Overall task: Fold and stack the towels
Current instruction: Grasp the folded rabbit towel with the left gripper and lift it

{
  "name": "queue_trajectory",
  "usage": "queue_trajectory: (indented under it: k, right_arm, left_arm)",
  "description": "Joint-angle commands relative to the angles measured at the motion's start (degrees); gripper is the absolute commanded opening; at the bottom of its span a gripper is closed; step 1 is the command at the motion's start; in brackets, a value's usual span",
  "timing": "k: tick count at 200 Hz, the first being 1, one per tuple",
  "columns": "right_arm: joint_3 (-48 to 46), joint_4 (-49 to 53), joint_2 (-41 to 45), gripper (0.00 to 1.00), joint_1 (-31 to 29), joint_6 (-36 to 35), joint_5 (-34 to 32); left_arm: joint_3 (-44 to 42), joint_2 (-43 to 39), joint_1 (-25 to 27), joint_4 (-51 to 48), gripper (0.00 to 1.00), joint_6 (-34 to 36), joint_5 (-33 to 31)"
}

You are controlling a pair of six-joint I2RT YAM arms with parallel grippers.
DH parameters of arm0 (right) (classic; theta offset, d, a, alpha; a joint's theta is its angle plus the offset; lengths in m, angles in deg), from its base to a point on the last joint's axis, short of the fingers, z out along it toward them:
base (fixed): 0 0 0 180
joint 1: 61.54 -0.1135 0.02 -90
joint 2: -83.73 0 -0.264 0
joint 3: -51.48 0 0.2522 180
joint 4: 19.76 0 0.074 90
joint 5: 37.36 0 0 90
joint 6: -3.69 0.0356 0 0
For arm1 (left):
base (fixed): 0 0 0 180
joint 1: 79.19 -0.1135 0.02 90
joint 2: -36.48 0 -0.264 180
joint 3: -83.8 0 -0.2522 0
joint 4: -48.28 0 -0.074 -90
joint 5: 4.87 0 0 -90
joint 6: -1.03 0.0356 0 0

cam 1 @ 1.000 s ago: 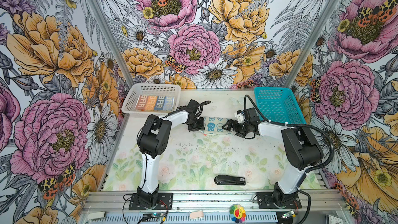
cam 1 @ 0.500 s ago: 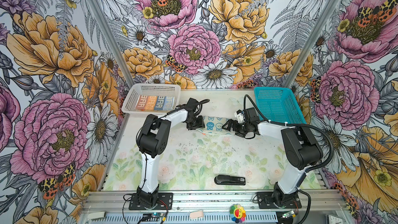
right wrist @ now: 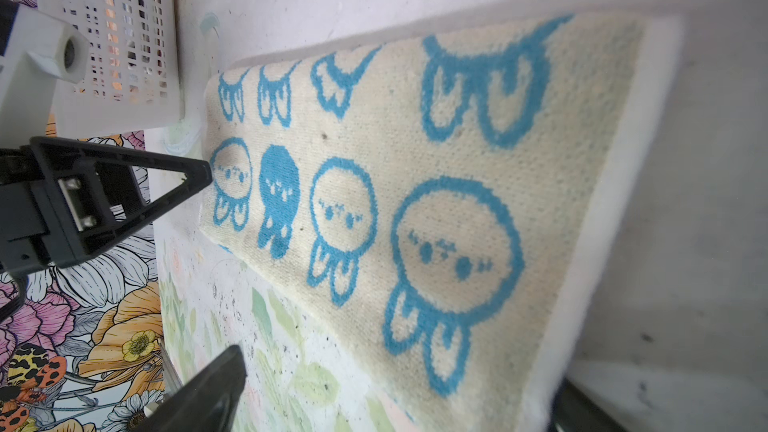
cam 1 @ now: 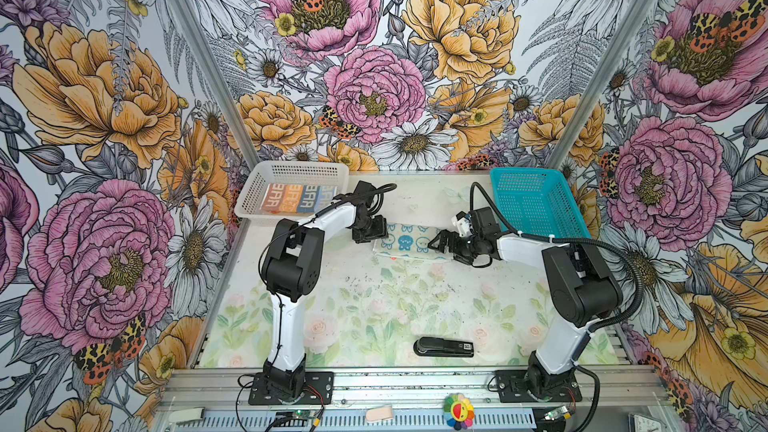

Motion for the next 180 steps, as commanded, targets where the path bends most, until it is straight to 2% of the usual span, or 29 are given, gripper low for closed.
queue_trajectory:
  k: [1,28,54,105,142,180]
  right_arm:
    - [0.5,1.3,-0.8,0.99,-0.5,-0.6,-0.4]
    - [0.3,1.3,-0.5,0.99,-0.3,-0.5,-0.4]
    - [0.2,1.3,-0.4,0.99,-0.3,-0.6,-0.3]
    - [0.3,1.3,0.1,0.99,-0.3,-0.6,-0.1]
    - [0.8,1.5,1.6,0.99,-0.3,-1.3,-0.2]
    - [2.6,1.8,1.8,0.99,-0.3,-1.4,0.0]
  left_arm:
    - [2.0,2.4,1.3,-1.1,0.62,2.0,-1.2]
    - [2.9,4.0,2.2,-3.7,0.53,3.3,-3.5]
    - [2.2,5.0,2.5,-4.8,0.41,4.2,-4.2]
    - [3.8,5.9,3.1,-8.0,0.0,6.5,-8.2]
    - [10.6,5.3,2.3,-14.6,0.0,10.7,-15.6]
    - [23.2,5.4,0.5,-23.5,0.0,16.0,-26.8]
